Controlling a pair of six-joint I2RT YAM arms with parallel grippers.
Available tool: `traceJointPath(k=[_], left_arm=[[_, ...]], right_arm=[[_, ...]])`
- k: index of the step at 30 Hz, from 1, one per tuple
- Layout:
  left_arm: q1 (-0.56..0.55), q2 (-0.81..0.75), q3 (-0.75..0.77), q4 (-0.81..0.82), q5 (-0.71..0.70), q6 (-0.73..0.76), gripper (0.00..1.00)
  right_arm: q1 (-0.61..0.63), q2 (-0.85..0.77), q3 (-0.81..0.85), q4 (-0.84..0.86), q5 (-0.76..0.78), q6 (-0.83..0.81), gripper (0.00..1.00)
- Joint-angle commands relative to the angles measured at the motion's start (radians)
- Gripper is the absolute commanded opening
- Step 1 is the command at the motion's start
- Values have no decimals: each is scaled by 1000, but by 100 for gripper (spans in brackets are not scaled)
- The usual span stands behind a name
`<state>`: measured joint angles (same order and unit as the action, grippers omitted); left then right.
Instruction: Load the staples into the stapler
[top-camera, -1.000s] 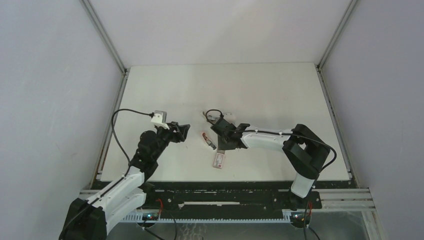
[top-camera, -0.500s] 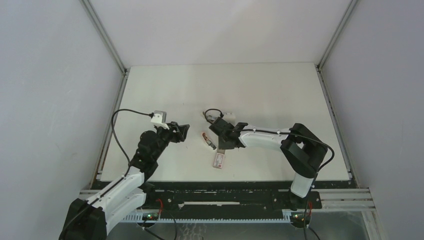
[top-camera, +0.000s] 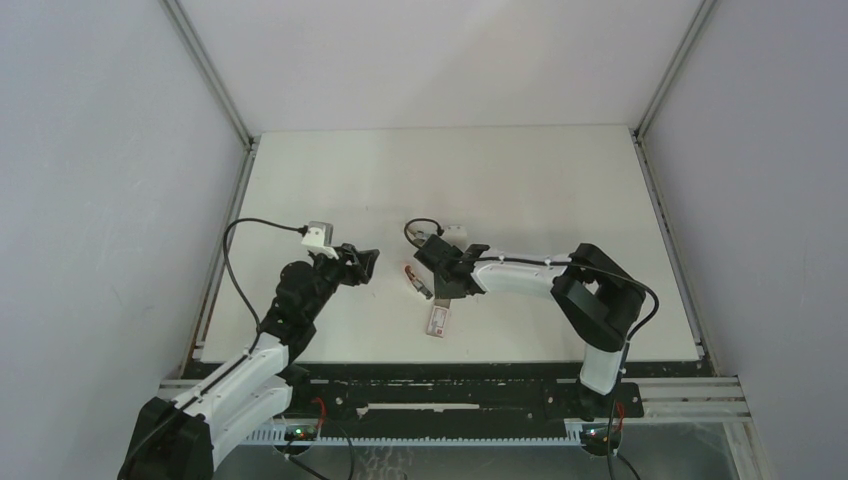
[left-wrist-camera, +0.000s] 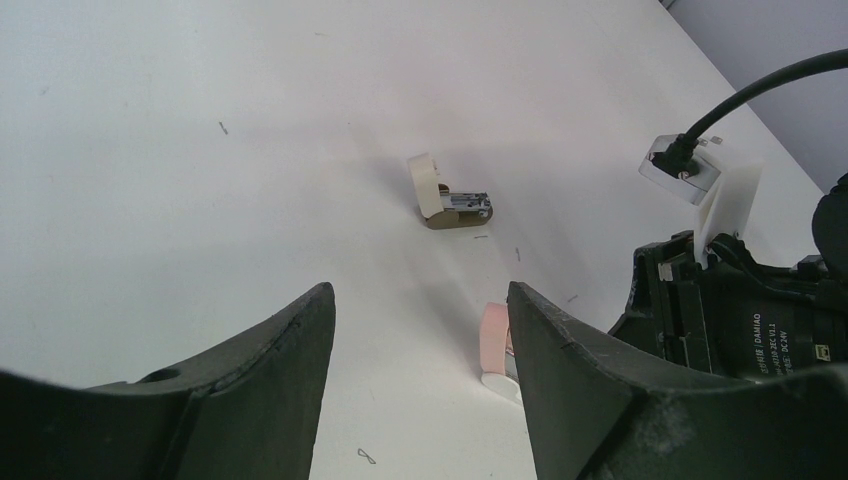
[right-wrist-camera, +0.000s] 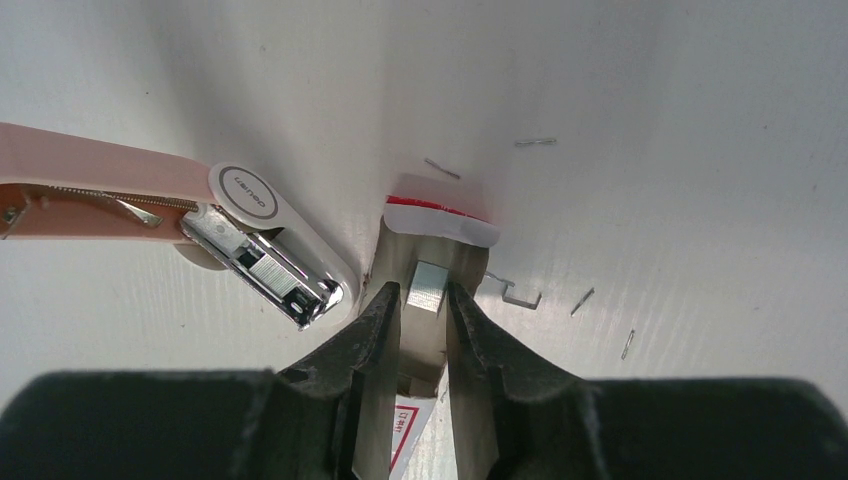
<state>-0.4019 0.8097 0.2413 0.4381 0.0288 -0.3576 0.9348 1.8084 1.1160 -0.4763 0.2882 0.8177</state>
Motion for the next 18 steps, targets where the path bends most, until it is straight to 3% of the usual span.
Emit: traceJointPath(k=[1,13,18], left_arm=[[-5,-21,-17,19,-10,-10,68],[-4,-26,-17,17,-11,-7,68],[-5,-28,-17,17,-10,-9,68]], right_arm=[[10,15,39,5,28,-2,22],[10,56,74,-14,51,-12,23],[9,58,74,-23,54,-10,16]])
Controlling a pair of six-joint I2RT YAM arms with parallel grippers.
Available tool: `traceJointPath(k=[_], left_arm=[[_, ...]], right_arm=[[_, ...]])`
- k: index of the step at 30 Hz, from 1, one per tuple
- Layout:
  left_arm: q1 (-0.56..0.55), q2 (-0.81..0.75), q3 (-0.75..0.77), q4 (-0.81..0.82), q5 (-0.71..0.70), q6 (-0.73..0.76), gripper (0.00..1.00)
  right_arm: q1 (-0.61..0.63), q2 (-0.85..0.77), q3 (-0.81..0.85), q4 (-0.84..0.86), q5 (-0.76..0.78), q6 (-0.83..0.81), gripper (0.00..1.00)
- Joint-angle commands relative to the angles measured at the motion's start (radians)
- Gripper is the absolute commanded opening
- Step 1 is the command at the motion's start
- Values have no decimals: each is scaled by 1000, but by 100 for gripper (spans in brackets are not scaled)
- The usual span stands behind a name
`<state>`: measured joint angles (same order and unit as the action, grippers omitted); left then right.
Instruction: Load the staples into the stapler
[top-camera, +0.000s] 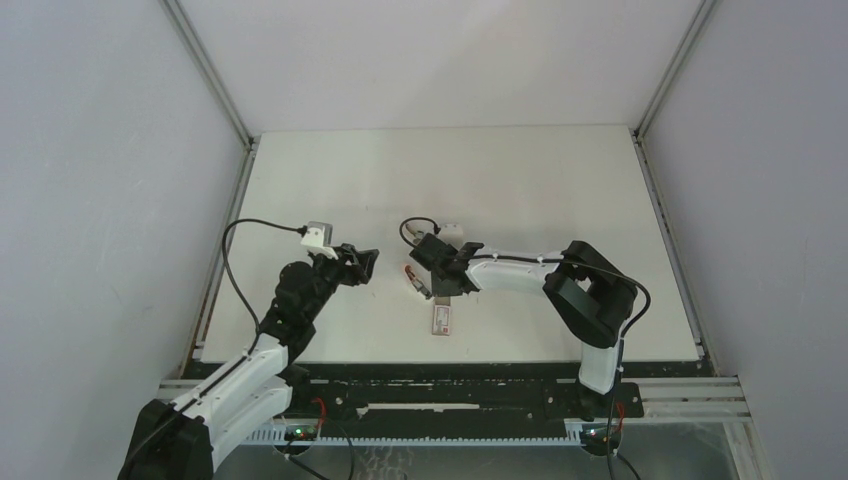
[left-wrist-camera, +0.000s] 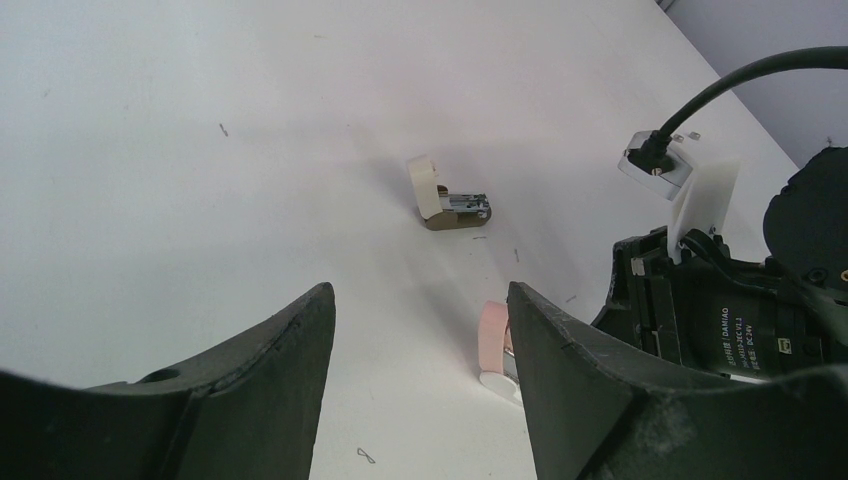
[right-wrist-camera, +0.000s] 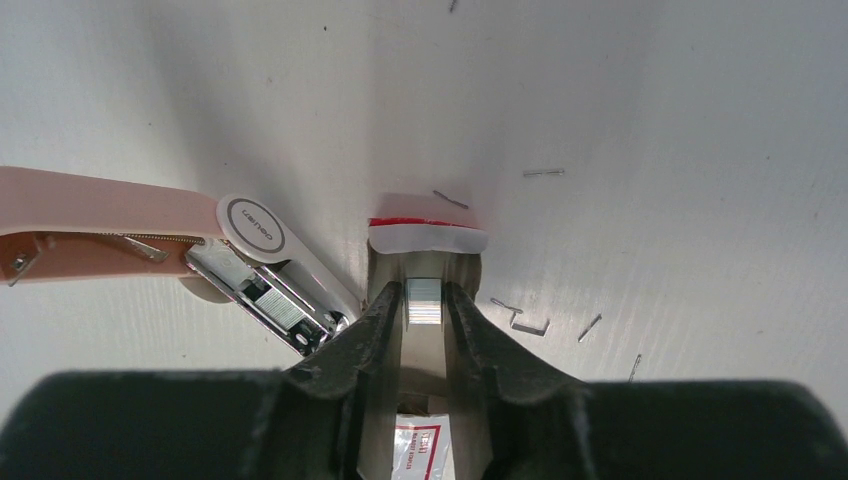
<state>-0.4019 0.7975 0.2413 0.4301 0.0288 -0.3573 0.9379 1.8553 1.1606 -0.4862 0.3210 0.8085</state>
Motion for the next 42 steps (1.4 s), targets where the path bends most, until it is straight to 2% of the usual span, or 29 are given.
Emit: traceJointPath(k=[1,7,11,16,23,32,42], left_arm=[[-5,-16,-17,25,-10,-9,68],[-5,-48,-32,48,4,-24,68],[-10,-104,-28,53,31,-61,68],[-32,-203,-43,93,72,-206,67],[-131,-272,-40,210,222,-413,67],[-333,-127,14,394,275,-532,69],[-369,12,65,543,363,-612,69]], right_arm=[[7,7,29,-14,22,-4,15],[3,-59,27,8,27,-52,9],[-11,-152,-11,88,-29,-104,8],[-67,-310,-134,275,-208,-164,8],[-140,-571,-310,556,-472,-157,10],[-146,-794,-475,849,-650,-96,12],[-145,-873,-533,1010,-767,-65,12]])
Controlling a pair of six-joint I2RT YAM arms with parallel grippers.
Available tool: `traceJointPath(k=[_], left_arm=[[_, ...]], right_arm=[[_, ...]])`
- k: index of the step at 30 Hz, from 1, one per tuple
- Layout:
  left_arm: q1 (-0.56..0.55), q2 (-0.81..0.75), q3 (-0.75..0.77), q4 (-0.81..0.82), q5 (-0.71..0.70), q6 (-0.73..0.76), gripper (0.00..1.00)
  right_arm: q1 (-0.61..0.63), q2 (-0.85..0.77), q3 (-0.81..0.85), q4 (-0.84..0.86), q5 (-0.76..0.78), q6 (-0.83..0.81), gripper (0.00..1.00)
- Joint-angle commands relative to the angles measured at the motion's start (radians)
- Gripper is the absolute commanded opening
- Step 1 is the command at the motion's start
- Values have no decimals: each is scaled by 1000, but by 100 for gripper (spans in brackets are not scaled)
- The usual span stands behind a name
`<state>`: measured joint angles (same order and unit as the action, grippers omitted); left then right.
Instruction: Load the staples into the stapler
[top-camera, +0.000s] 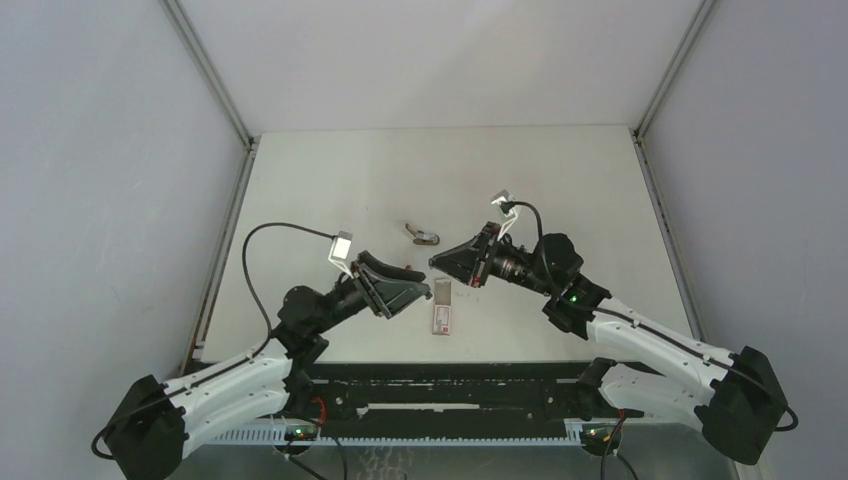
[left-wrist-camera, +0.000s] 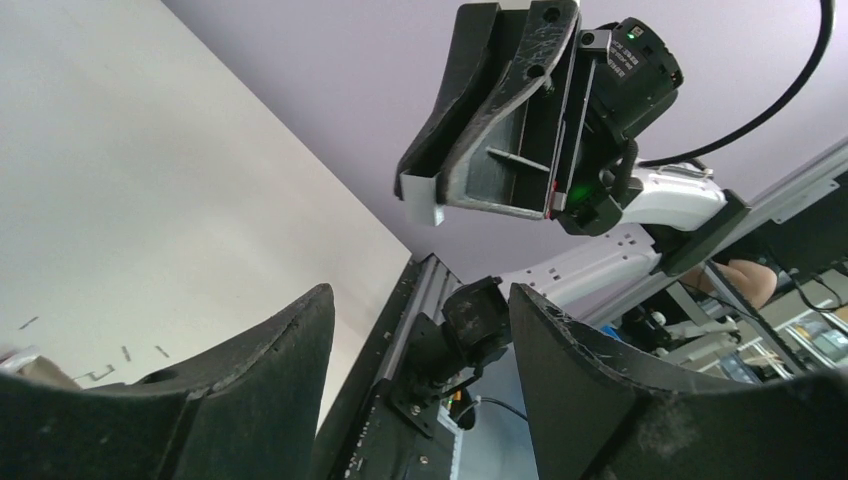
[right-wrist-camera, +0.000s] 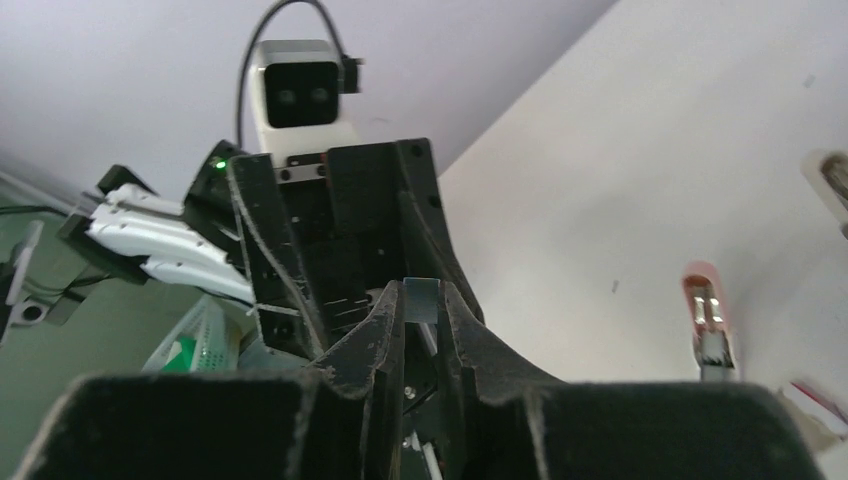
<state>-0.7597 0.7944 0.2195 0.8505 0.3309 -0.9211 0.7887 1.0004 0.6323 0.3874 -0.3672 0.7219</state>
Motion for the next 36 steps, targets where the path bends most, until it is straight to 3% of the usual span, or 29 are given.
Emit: traceJointPath(k=[1,6,18,36], left_arm=[[-13,22,93,133,73,-53,68],[-18,35,120,169,114,-68,65],[-21,34,123,170,125,-76,40],[-22,42,121,194,111,-89,23]], right_arm=[[4,-14,-4,150,-97,26,12],[18,3,-5,184,-134,32,13],[23,10,-5,213,-165,57,13],[33,43,-5,232,-223,71,13]])
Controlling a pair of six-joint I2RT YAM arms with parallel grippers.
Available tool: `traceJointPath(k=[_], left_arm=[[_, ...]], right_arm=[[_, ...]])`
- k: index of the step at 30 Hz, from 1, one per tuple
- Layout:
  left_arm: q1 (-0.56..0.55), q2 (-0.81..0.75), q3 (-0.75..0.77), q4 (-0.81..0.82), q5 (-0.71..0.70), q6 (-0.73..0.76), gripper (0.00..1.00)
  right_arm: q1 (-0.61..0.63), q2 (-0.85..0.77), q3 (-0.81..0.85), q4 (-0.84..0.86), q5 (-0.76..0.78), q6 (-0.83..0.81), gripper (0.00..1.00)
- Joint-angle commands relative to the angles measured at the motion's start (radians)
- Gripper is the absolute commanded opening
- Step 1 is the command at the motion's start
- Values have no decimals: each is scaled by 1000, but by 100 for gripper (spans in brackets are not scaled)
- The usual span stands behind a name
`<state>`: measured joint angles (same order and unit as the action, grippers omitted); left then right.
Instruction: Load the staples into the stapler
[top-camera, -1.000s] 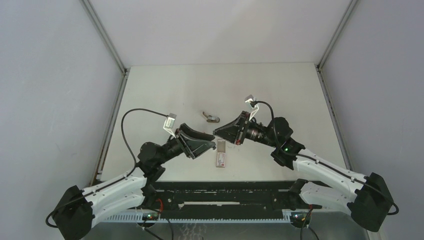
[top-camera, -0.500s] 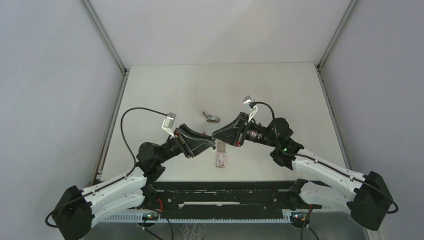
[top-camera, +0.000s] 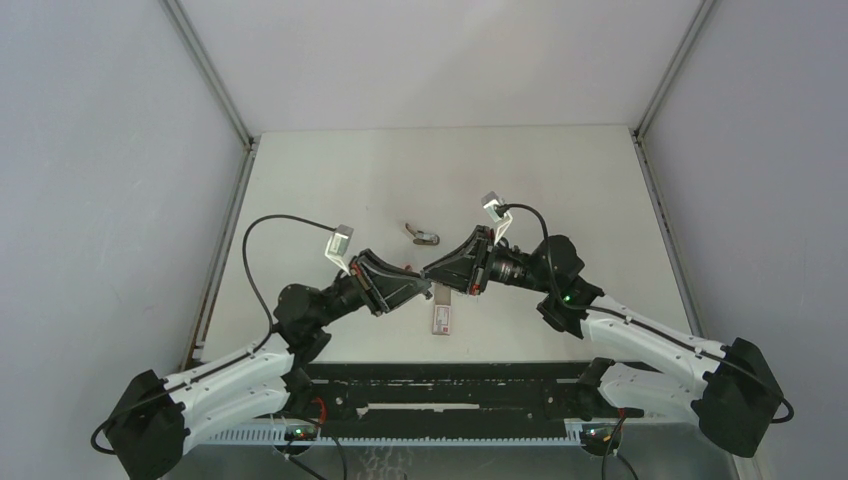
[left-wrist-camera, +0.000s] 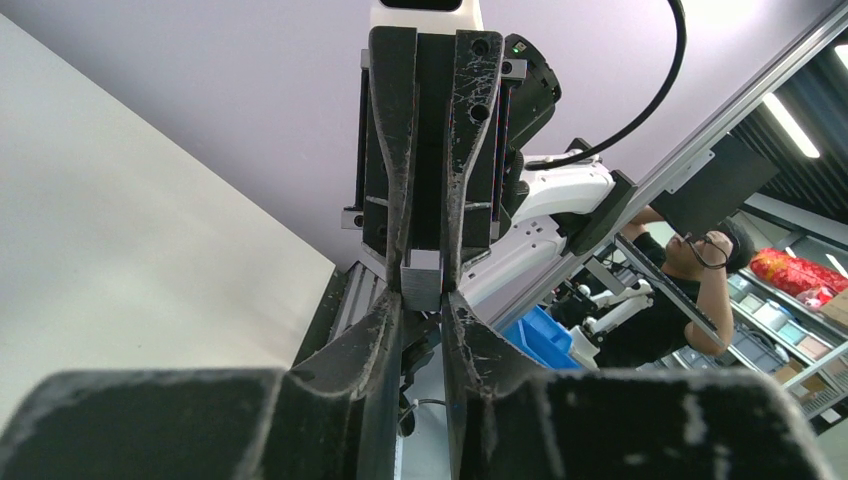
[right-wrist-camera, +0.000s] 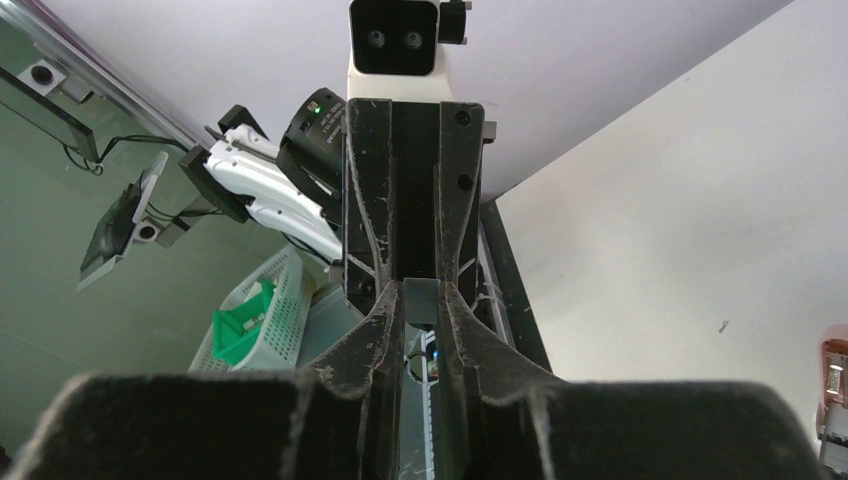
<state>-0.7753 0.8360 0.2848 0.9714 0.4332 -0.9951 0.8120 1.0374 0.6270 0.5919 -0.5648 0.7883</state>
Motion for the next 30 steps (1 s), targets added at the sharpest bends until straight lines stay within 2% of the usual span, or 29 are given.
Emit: traceJointPath(k=[1,7,9,15,20,22,25,28,30], left_arm=[[-7,2,55,74,9,-15,21],[-6,7,51,78,9,-15,15],[-6,10,49,77,9,-12,14],[-6,33,25,67,17,-9,11],[-5,46,6,6,25,17,9],[-5,44,10,-85,23,60,9],[-7,37,36,-344,-9,184,9],[-24,58,89,-660,-106,326,9],[-49,96,129,-754,-168,378,9]], right_arm=[[10,6,0,25,-27,2,13],[9,3,0,8,-28,-13,15],[6,-2,1,-10,-18,-25,20],[-26,-51,1,-84,28,-85,49],[-83,-93,0,-139,41,-121,54],[-122,-117,-7,-171,54,-133,55],[-166,-160,-20,-271,118,-177,55],[-177,-217,-21,-436,269,-273,53],[-176,-248,-20,-536,380,-322,52]])
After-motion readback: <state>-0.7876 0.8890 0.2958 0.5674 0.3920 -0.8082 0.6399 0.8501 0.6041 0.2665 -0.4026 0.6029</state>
